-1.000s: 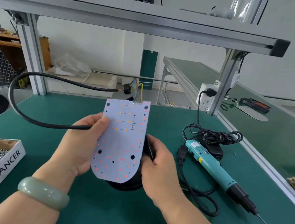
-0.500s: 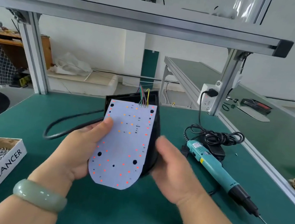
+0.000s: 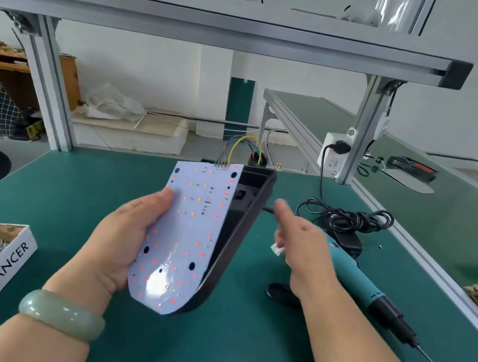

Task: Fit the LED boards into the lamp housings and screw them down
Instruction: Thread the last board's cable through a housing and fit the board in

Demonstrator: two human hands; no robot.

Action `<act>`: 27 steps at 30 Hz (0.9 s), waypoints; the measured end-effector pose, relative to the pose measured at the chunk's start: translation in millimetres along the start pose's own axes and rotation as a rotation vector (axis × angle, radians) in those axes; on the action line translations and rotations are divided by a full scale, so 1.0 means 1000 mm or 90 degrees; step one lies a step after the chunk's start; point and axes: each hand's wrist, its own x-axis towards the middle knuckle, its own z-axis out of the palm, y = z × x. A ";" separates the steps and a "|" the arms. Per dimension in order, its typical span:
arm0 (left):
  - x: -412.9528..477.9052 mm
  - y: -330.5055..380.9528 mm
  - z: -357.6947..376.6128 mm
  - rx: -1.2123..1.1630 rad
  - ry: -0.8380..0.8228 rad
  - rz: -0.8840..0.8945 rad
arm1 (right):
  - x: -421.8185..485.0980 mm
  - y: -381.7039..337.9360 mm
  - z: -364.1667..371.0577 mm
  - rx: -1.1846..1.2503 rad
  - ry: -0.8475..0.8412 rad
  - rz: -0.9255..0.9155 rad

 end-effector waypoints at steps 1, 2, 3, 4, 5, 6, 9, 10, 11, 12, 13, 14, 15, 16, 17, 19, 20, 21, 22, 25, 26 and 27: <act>0.000 0.001 -0.002 0.005 -0.002 -0.006 | 0.002 -0.001 -0.006 0.081 0.051 0.027; 0.001 0.002 -0.005 0.012 0.004 -0.013 | 0.005 -0.002 -0.012 0.160 0.102 0.055; 0.002 0.002 -0.010 0.016 0.022 -0.020 | 0.006 -0.004 -0.018 0.228 0.147 0.067; 0.003 0.003 -0.014 0.014 0.048 -0.030 | 0.007 -0.005 -0.024 0.277 0.194 0.071; 0.005 0.003 -0.019 0.008 0.080 -0.040 | 0.009 -0.005 -0.029 0.308 0.241 0.061; 0.006 0.003 -0.024 -0.002 0.109 -0.051 | 0.010 -0.005 -0.034 0.320 0.295 0.032; 0.010 0.007 -0.033 -0.028 0.171 -0.070 | 0.014 -0.006 -0.044 0.300 0.440 -0.114; 0.010 0.008 -0.035 -0.037 0.190 -0.063 | 0.015 -0.006 -0.048 0.278 0.481 -0.144; 0.011 0.009 -0.037 -0.044 0.206 -0.050 | 0.017 -0.003 -0.051 0.239 0.511 -0.166; 0.011 0.009 -0.037 -0.046 0.211 -0.039 | 0.018 0.000 -0.054 0.174 0.520 -0.180; 0.010 0.009 -0.038 -0.043 0.212 -0.030 | 0.018 0.003 -0.053 0.091 0.498 -0.195; 0.008 0.008 -0.037 -0.031 0.211 -0.026 | 0.016 0.005 -0.048 0.002 0.446 -0.220; 0.007 0.006 -0.036 -0.014 0.209 -0.023 | 0.012 0.007 -0.041 -0.084 0.371 -0.260; 0.006 0.004 -0.034 0.001 0.203 -0.018 | 0.007 0.008 -0.031 -0.162 0.290 -0.312; 0.005 0.001 -0.031 0.009 0.187 -0.015 | 0.001 0.008 -0.020 -0.225 0.202 -0.369; 0.004 -0.003 -0.022 0.006 0.129 -0.025 | -0.012 0.006 0.004 -0.268 0.004 -0.424; 0.002 -0.005 -0.017 0.004 0.090 -0.036 | -0.019 0.006 0.016 -0.238 -0.105 -0.399; 0.001 -0.005 -0.012 0.005 0.055 -0.049 | -0.025 0.006 0.027 -0.177 -0.209 -0.350; 0.000 -0.006 -0.007 0.008 0.026 -0.058 | -0.031 0.005 0.035 -0.101 -0.293 -0.299; 0.002 -0.007 -0.005 0.019 0.021 -0.053 | -0.036 0.005 0.047 0.107 -0.389 -0.160; 0.004 -0.008 -0.006 0.032 0.025 -0.043 | -0.034 0.006 0.047 0.139 -0.389 -0.130; 0.004 -0.008 -0.005 0.048 0.030 -0.035 | -0.033 0.007 0.048 0.156 -0.390 -0.117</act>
